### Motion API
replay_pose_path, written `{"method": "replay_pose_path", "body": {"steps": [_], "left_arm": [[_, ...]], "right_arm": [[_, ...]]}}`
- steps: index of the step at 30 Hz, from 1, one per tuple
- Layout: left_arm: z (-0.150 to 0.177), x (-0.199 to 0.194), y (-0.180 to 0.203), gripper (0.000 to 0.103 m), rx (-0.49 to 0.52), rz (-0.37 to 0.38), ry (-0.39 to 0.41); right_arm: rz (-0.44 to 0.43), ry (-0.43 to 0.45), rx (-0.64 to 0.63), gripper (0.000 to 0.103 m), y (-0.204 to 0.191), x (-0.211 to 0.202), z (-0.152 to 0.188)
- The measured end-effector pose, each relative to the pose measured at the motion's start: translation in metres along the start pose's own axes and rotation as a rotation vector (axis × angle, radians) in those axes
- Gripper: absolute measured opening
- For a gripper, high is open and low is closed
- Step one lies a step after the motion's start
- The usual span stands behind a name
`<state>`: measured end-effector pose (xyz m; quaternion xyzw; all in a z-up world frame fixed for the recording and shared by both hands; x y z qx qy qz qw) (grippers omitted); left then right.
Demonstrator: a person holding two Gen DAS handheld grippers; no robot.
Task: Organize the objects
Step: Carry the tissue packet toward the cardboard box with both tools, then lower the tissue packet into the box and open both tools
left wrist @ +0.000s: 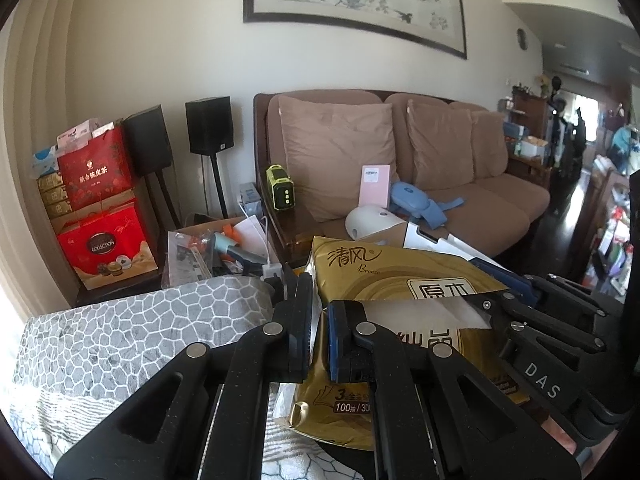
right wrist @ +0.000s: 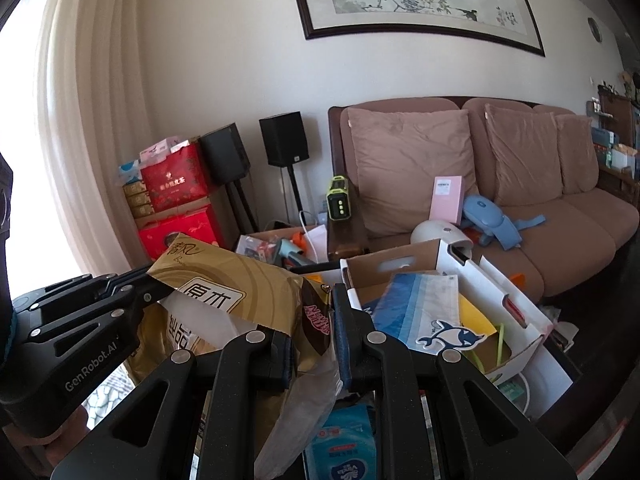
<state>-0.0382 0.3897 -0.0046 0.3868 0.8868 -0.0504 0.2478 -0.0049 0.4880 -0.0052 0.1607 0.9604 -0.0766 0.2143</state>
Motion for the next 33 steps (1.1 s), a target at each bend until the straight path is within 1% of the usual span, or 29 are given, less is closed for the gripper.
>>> {"method": "replay_pose_path", "body": {"steps": [7,11,16,19,20,23,26,29,30,32,33], "left_arm": [[-0.009,0.005,0.01,0.006,0.022,0.014,0.006],[-0.016,0.015,0.022,0.006,0.028,0.032,0.005],[-0.023,0.038,0.046,0.006,0.044,0.074,-0.005],[-0.034,0.055,0.066,0.006,0.075,0.113,-0.006],[-0.041,0.063,0.076,0.006,0.084,0.145,-0.003],[-0.057,0.082,0.101,0.006,0.121,0.208,-0.003],[-0.067,0.102,0.13,0.006,0.208,0.245,0.004],[-0.066,0.116,0.152,0.006,0.276,0.264,0.01],[-0.064,0.122,0.156,0.006,0.289,0.269,0.006],[-0.058,0.136,0.16,0.006,0.283,0.284,-0.018],[-0.057,0.144,0.16,0.006,0.27,0.287,-0.031]], "right_arm": [[0.009,0.001,0.018,0.016,0.011,-0.001,-0.004],[0.024,-0.016,0.021,0.016,0.021,0.004,-0.003],[0.06,-0.033,0.07,0.016,0.052,0.011,-0.001],[0.085,-0.02,0.103,0.017,0.075,0.012,-0.002],[0.097,-0.014,0.117,0.017,0.085,0.012,-0.003],[0.11,-0.015,0.162,0.018,0.109,0.013,0.0],[0.135,-0.028,0.196,0.018,0.126,0.018,0.005],[0.161,-0.053,0.221,0.018,0.14,0.023,0.012],[0.173,-0.065,0.233,0.021,0.145,0.026,0.015],[0.189,-0.09,0.254,0.025,0.152,0.03,0.02],[0.186,-0.102,0.266,0.03,0.154,0.032,0.022]]}}
Point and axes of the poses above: each gripper's, at about its wrist camera, not at the fingertips, and x roughly the way its jaws point, y to its right, z to its underside, the point moved 10 cm from there along x, roughly the way its jaws point, and after that the axes turned 14 degrees about z, right-handed, at the moved point
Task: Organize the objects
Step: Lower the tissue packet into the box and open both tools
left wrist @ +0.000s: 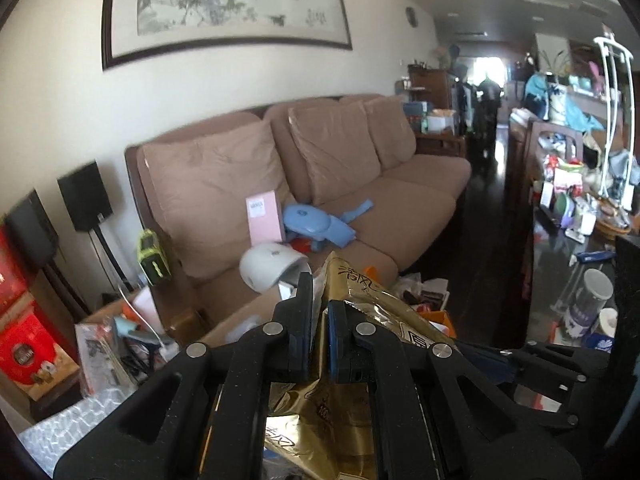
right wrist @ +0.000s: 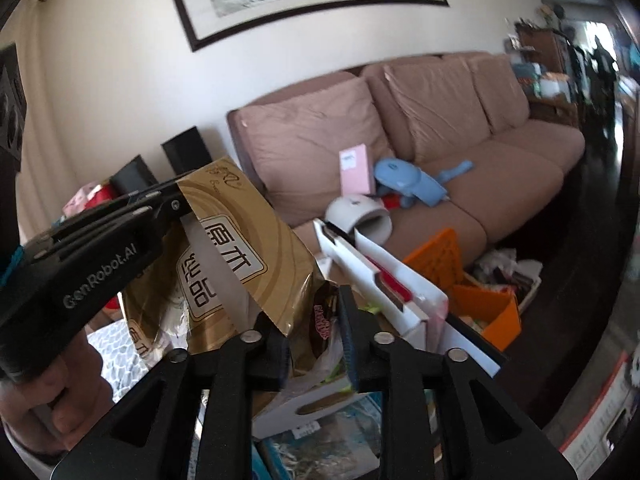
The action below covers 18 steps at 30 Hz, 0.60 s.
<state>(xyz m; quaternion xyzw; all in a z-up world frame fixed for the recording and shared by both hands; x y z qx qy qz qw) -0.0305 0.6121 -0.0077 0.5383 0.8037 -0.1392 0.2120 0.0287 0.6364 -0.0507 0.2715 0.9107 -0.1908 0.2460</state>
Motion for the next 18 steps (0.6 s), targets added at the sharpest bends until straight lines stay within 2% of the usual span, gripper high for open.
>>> {"method": "replay_pose_path", "body": {"steps": [2,4,6,10,14,16,18], "left_arm": [[0.006,0.013,-0.009,0.006,-0.035,0.001,-0.024],[0.013,0.026,-0.026,0.006,-0.095,-0.008,-0.044],[0.019,0.035,-0.045,0.005,-0.156,-0.029,-0.058],[0.034,0.054,-0.071,0.005,-0.251,-0.021,-0.122],[0.047,0.068,-0.076,0.009,-0.271,0.001,-0.215],[0.052,0.07,-0.078,0.018,-0.313,0.018,-0.237],[0.053,0.066,-0.081,0.038,-0.386,0.041,-0.231]], "right_arm": [[-0.005,-0.017,0.016,0.038,0.003,0.004,0.001],[-0.015,-0.029,0.026,0.053,0.005,0.006,0.002],[-0.028,-0.027,0.031,0.059,0.005,0.004,0.0],[-0.05,-0.033,0.016,0.06,-0.001,0.003,0.0],[-0.085,-0.081,-0.038,0.06,-0.016,0.008,0.011],[-0.116,-0.109,-0.07,0.06,-0.028,0.01,0.018],[-0.154,-0.14,-0.092,0.055,-0.041,0.012,0.026]]}}
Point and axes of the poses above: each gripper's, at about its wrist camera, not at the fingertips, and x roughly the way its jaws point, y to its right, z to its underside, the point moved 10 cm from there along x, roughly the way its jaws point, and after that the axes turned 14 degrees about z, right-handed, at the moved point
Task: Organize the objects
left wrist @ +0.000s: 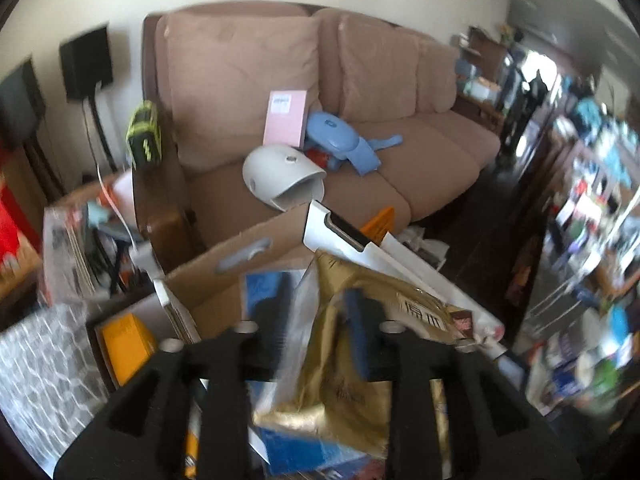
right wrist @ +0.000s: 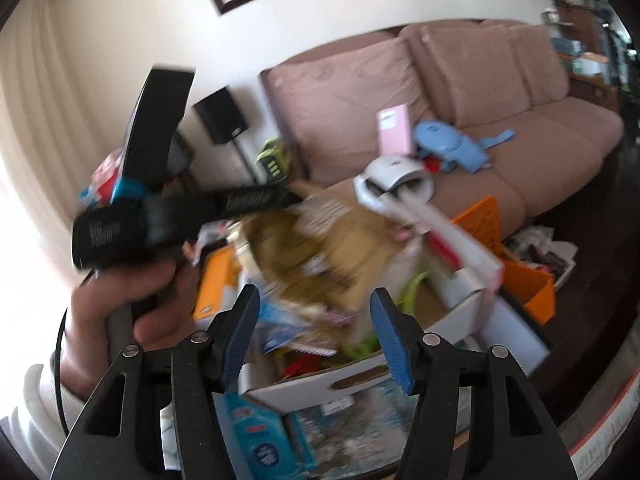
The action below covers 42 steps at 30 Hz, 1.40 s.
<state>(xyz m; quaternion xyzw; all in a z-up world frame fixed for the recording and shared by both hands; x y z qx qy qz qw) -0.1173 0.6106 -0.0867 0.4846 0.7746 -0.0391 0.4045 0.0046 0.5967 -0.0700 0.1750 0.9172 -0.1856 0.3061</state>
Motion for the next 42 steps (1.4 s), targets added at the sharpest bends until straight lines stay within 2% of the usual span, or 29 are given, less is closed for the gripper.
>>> {"method": "replay_pose_path", "body": {"steps": [1,3,5,7,10,12,17,19,21,25,29,33,42], "left_arm": [[-0.001,-0.004,0.0,0.042,-0.019,0.016,0.003],[-0.004,-0.013,0.003,0.06,-0.035,0.058,0.017],[-0.008,-0.023,0.008,0.072,-0.036,0.102,0.008],[-0.012,-0.033,0.012,0.073,-0.037,0.123,0.005],[-0.015,-0.053,0.012,0.078,-0.022,0.116,0.027],[-0.012,-0.068,0.012,0.086,0.005,0.1,0.049],[0.002,-0.098,-0.002,0.086,0.087,-0.041,0.087],[0.008,-0.108,-0.006,0.086,0.097,-0.069,0.096],[0.016,-0.117,-0.01,0.095,0.107,-0.096,0.096],[0.029,-0.126,-0.016,0.099,0.131,-0.176,0.072],[0.037,-0.136,-0.017,0.099,0.121,-0.182,0.068],[0.039,-0.148,-0.016,0.099,0.103,-0.171,0.089],[0.041,-0.163,-0.014,0.099,0.104,-0.192,0.112]], "right_arm": [[-0.009,-0.008,-0.009,0.051,-0.004,0.002,0.003],[-0.032,-0.038,-0.032,0.045,-0.015,0.007,0.01],[-0.043,-0.051,-0.043,0.043,-0.021,0.01,0.014],[-0.051,-0.046,-0.051,0.043,-0.026,0.008,0.015],[-0.055,-0.03,-0.048,0.043,-0.027,0.004,0.013],[-0.045,-0.031,-0.041,0.043,-0.023,0.005,0.012],[0.002,-0.037,-0.025,0.043,-0.013,0.009,0.008],[0.022,-0.038,-0.021,0.043,-0.011,0.008,0.008],[0.049,-0.036,-0.02,0.044,-0.009,0.006,0.007],[0.156,-0.029,-0.043,0.054,-0.001,0.004,0.004],[0.227,-0.025,-0.052,0.06,0.003,-0.007,0.0],[0.281,-0.026,-0.104,0.071,-0.001,-0.019,-0.002],[0.312,0.005,-0.139,0.072,-0.008,-0.041,-0.008]]}}
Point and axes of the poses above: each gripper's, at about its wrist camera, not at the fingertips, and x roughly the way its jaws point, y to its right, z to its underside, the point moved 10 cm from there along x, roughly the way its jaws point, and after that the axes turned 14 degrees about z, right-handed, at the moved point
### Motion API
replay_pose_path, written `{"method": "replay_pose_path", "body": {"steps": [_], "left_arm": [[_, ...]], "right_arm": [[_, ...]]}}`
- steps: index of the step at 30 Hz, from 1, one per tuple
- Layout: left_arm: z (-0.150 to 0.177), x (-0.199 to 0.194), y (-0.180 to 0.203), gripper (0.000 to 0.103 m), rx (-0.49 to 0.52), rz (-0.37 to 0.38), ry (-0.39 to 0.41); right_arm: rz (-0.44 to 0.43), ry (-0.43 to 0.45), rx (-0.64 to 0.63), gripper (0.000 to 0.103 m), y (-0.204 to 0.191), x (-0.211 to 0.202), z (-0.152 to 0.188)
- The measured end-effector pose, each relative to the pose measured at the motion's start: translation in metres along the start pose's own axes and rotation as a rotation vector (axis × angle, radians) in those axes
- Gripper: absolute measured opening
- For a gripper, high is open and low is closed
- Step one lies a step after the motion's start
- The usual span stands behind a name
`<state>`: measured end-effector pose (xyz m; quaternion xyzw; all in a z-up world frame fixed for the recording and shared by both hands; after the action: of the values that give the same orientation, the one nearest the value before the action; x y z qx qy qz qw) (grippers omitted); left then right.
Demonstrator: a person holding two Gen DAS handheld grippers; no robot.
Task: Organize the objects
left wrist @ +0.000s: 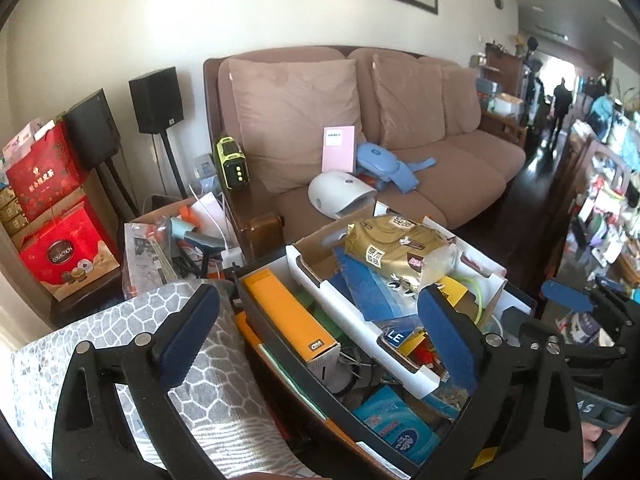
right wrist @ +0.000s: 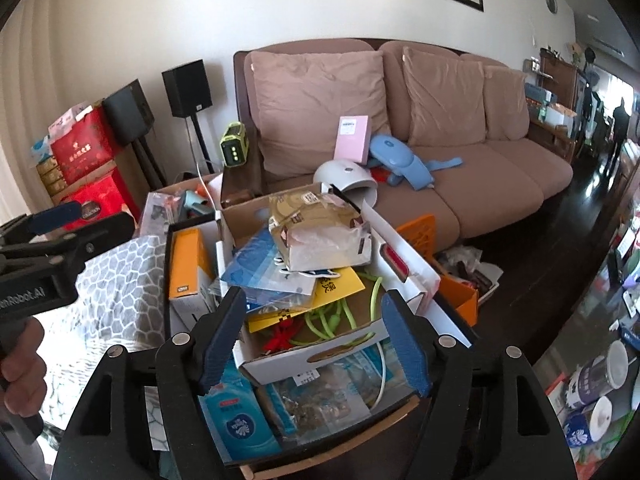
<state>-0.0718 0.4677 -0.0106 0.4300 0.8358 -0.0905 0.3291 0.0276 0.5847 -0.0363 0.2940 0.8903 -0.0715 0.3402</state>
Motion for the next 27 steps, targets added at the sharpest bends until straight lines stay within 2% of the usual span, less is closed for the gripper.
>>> {"method": "replay_pose_path", "body": {"steps": [8,11,27], "left_arm": [[0.0,-0.016,-0.003,0.099,0.004,-0.015,0.035],[0.0,-0.019,-0.003,0.099,0.028,-0.042,0.044],[0.003,-0.022,0.001,0.099,0.046,-0.036,0.045]], "right_arm": [[0.006,0.029,0.015,0.073,0.002,-0.011,-0.005],[0.01,0.026,0.009,0.073,0.0,-0.01,-0.005],[0.018,0.031,-0.031,0.074,-0.011,-0.011,0.0]]}}
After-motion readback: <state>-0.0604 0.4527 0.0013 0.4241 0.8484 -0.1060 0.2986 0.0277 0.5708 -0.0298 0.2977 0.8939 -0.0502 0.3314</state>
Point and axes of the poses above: each gripper's, at about its wrist camera, not at the fingertips, and x roughly the way its jaws point, y to its right, z to its underside, the point moved 10 cm from there along x, roughly the way its jaws point, and after that the axes turned 14 degrees about z, right-handed, at the moved point
